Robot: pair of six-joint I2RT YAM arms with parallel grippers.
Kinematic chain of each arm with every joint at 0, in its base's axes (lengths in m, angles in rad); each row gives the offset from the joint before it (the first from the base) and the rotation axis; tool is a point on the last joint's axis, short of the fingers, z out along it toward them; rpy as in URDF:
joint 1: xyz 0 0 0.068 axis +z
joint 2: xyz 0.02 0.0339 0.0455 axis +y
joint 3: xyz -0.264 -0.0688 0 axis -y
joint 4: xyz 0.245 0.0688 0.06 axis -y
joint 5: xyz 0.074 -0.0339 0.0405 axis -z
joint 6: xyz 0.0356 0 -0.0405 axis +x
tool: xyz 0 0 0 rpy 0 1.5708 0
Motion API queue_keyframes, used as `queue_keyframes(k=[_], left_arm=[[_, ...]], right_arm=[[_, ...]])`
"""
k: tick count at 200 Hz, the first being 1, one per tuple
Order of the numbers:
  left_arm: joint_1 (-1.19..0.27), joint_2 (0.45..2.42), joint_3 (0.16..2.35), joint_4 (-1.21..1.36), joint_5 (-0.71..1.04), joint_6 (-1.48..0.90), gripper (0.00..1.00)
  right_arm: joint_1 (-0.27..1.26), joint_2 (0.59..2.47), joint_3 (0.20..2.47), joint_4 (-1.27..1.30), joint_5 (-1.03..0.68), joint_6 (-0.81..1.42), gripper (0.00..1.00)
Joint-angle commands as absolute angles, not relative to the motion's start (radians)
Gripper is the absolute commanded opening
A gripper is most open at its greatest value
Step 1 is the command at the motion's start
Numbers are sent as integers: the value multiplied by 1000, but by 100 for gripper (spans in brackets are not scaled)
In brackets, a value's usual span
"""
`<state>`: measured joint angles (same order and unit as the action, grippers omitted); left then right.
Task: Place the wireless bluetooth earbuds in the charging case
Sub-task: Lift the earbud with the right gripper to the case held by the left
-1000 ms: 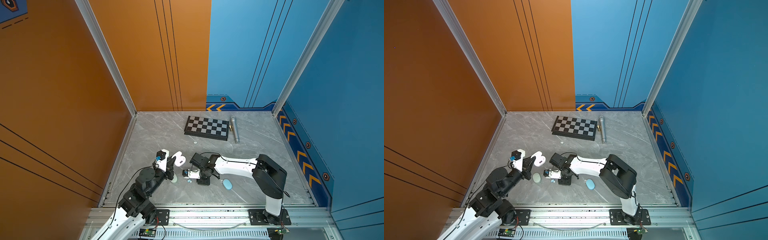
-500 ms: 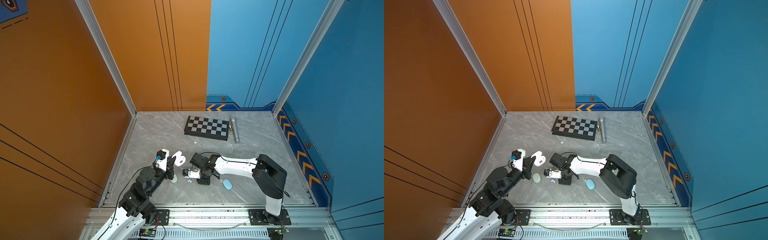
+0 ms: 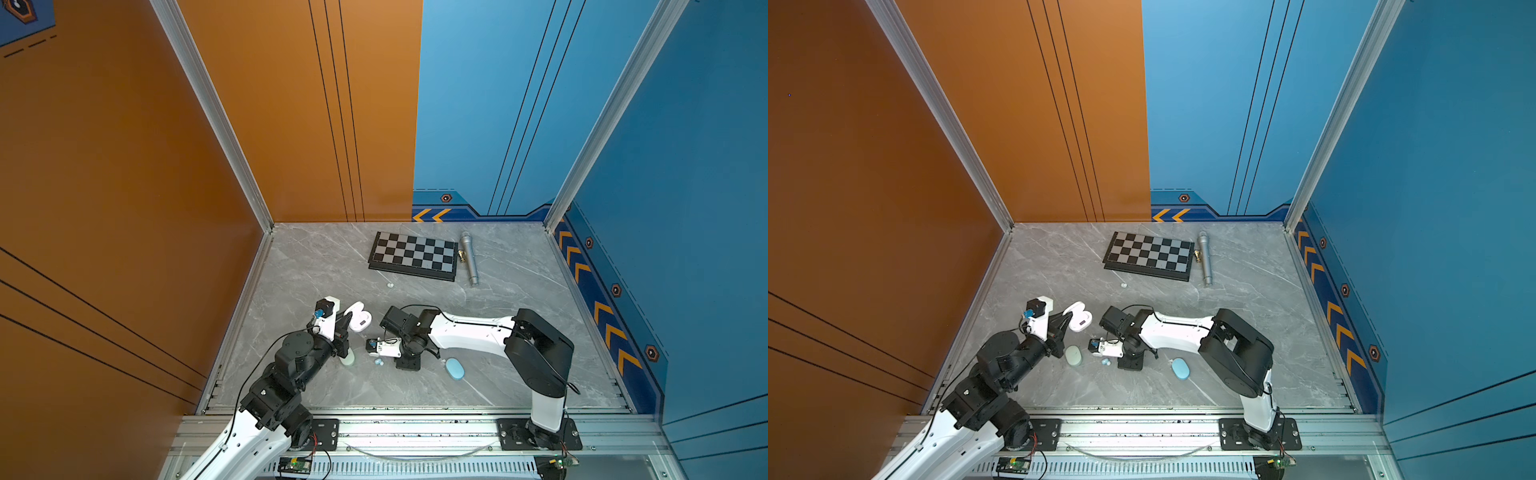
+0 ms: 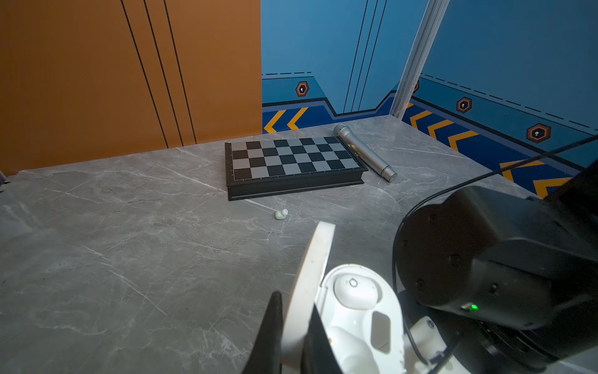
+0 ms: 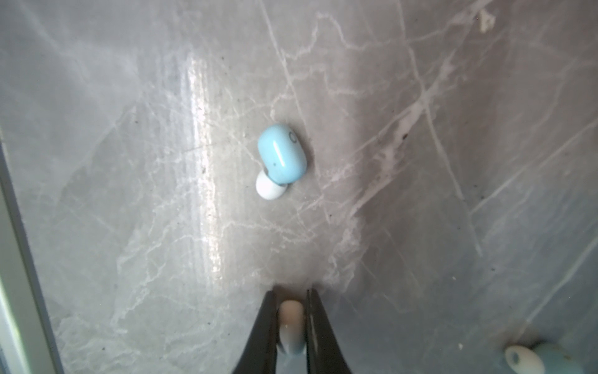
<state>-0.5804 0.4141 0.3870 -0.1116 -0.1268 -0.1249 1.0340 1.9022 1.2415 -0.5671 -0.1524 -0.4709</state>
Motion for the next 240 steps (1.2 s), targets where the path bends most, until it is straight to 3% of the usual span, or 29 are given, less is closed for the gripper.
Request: queue_keyframes(k=[1,127,182,240], left_arm=[[-569,432,421,-48,-99,-109,0],[-561,795,467,345,-5,-92,0],[-558,877,515,377,13,-77,0],[-559,929,552,377,62,-46,0]], right_arm=[[1023,1880,1248,-604,-148,-440,7],[730,1560,1327,-607,-523,-73,4],[671,1529,1346,-591,-565,-12,5],[663,1482,1404,-376,-722,249,7]])
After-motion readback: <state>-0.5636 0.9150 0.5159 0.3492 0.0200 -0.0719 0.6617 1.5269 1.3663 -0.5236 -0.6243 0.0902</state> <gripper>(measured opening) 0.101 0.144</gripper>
